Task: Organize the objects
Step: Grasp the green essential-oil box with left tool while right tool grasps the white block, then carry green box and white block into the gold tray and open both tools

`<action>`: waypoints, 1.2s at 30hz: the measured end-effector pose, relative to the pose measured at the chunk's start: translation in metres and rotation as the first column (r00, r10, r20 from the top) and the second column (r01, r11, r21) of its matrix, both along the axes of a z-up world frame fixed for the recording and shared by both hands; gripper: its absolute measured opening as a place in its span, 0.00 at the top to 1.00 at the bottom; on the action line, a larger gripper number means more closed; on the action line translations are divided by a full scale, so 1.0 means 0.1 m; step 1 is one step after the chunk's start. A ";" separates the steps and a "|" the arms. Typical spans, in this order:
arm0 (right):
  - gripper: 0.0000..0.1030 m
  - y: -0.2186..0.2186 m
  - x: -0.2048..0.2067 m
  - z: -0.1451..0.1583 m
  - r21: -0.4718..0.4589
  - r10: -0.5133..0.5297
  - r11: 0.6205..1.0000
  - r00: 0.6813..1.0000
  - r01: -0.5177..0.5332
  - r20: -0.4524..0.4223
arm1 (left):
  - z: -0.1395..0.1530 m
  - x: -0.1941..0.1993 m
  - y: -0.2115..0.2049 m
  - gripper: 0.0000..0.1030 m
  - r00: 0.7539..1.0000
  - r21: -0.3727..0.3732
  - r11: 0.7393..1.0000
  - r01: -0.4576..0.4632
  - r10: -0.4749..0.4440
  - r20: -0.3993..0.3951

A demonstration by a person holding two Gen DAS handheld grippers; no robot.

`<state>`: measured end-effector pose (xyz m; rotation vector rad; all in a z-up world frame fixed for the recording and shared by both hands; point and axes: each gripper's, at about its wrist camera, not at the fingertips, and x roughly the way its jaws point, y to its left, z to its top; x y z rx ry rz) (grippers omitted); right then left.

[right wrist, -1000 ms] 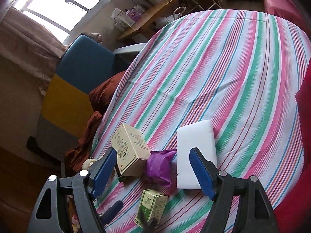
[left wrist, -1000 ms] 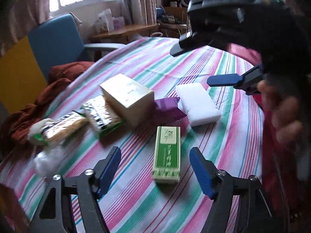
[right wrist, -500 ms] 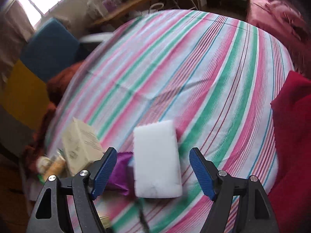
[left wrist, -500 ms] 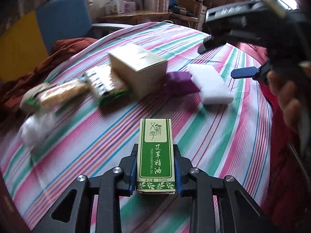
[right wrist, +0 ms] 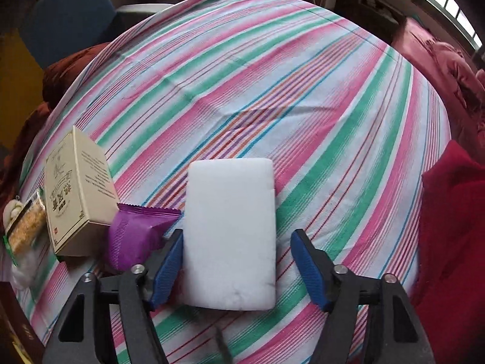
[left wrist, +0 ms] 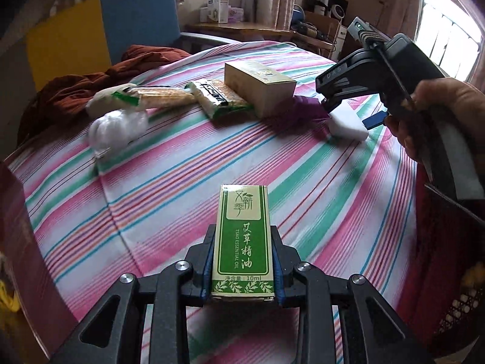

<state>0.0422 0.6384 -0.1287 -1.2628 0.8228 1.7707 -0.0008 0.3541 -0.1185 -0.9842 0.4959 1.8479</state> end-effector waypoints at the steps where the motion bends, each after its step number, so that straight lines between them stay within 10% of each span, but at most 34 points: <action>1: 0.45 -0.01 0.00 0.01 0.001 0.008 1.000 1.000 -0.008 -0.012 | 0.00 0.01 -0.02 0.70 1.000 0.000 1.000 -0.004 0.004 -0.005; 22: 0.46 -0.14 0.09 0.62 0.093 0.089 0.994 0.884 -0.051 -0.459 | 0.73 0.11 -0.78 0.70 0.976 0.115 0.975 -0.190 0.200 -0.086; 36: 0.46 -0.78 -0.10 0.91 0.231 0.376 0.925 0.806 -0.300 -0.457 | 1.20 -0.11 -1.99 0.70 0.839 0.199 0.855 -0.478 0.512 -0.184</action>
